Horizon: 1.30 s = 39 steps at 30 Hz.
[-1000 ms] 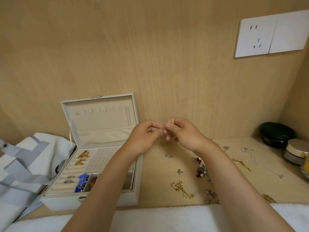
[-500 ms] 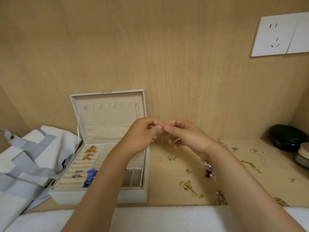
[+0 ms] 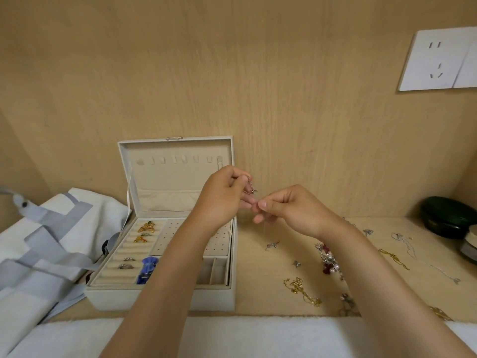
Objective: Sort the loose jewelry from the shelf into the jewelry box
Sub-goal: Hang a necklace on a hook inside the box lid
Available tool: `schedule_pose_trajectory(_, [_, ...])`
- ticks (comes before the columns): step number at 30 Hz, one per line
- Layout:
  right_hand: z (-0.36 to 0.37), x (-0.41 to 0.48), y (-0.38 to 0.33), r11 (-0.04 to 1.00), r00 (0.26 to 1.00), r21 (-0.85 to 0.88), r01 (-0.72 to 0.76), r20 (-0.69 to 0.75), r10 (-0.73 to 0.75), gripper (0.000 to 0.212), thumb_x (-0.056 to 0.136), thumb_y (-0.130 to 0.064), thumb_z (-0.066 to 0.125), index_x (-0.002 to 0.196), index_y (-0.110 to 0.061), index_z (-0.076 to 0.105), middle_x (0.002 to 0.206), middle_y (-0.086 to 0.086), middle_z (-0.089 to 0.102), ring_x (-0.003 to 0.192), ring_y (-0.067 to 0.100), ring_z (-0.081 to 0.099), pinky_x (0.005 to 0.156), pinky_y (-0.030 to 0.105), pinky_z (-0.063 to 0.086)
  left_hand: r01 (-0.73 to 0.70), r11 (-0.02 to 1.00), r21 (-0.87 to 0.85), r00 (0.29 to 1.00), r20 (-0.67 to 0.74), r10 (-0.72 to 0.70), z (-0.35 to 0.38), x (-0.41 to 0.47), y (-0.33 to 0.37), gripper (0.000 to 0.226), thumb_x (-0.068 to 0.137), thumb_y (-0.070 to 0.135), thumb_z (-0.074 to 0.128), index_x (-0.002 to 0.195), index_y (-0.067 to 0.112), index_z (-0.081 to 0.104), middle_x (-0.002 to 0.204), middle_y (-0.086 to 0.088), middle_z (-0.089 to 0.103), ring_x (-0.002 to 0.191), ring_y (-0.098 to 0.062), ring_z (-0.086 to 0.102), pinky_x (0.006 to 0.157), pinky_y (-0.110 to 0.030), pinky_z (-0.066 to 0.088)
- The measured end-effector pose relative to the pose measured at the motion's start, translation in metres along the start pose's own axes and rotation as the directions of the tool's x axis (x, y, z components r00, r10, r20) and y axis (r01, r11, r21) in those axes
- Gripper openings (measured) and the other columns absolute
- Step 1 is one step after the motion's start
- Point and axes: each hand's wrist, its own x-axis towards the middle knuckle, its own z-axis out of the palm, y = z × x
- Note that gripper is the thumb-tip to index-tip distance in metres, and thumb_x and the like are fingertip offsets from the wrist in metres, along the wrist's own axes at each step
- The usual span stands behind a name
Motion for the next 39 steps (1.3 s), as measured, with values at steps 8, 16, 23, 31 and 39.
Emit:
schedule_pose_trajectory(8, [0.003,-0.001,-0.014,0.993,0.989,-0.099,0.065,-0.125,-0.077,0.016,0.095,-0.014,0.064,0.091,-0.010,0.080,0.073,0.002,0.074,0.065,0.005,0.062,0.067,0.024,0.052,-0.015,1.000,-0.018,0.999,-0.046,0.014,-0.003,0.000,0.008,0.019,0.105,0.013,0.038,0.099,0.011,0.056,0.091,-0.012,0.065,0.077,-0.018,0.072,0.066,-0.025,0.059])
schedule_pose_trajectory(16, [0.013,-0.004,-0.028,0.994,0.983,0.046,0.097,-0.160,-0.089,0.011,0.079,-0.004,0.080,0.089,0.001,0.078,0.069,-0.001,0.074,0.061,-0.003,0.063,0.061,0.010,0.047,-0.141,0.987,0.075,0.980,-0.132,0.150,-0.001,0.001,0.017,0.021,0.106,0.013,0.033,0.097,0.015,0.052,0.062,0.006,0.054,0.056,-0.015,0.055,0.062,-0.033,0.049])
schedule_pose_trajectory(23, [0.017,-0.002,-0.042,0.994,0.990,0.103,0.037,-0.139,-0.022,0.007,0.081,-0.018,0.079,0.077,-0.013,0.078,0.070,0.001,0.073,0.061,0.007,0.055,0.067,0.025,0.047,-0.117,0.988,-0.102,0.985,-0.141,0.102,-0.016,-0.001,0.030,0.024,0.106,0.013,0.034,0.092,0.016,0.054,0.078,0.002,0.055,0.065,-0.009,0.060,0.060,-0.025,0.056])
schedule_pose_trajectory(31, [0.025,0.023,-0.082,0.988,0.994,0.124,0.094,-0.065,-0.086,0.021,0.096,-0.023,0.062,0.082,-0.012,0.076,0.081,0.008,0.077,0.066,0.016,0.060,0.069,0.023,0.052,-0.084,0.935,-0.345,0.982,-0.189,0.019,-0.054,0.002,0.049,0.021,0.108,0.014,0.029,0.103,0.010,0.050,0.073,-0.005,0.058,0.055,-0.018,0.064,0.055,-0.028,0.057])
schedule_pose_trajectory(39, [0.049,0.057,-0.116,0.977,0.977,0.055,0.204,-0.070,-0.200,0.025,0.100,-0.016,0.057,0.085,-0.001,0.071,0.076,0.010,0.073,0.059,0.004,0.062,0.062,0.018,0.050,-0.153,0.923,-0.352,0.959,-0.278,0.053,-0.099,0.020,0.053,0.024,0.107,0.013,0.033,0.095,0.014,0.053,0.066,0.000,0.059,0.058,-0.014,0.062,0.059,-0.027,0.055])
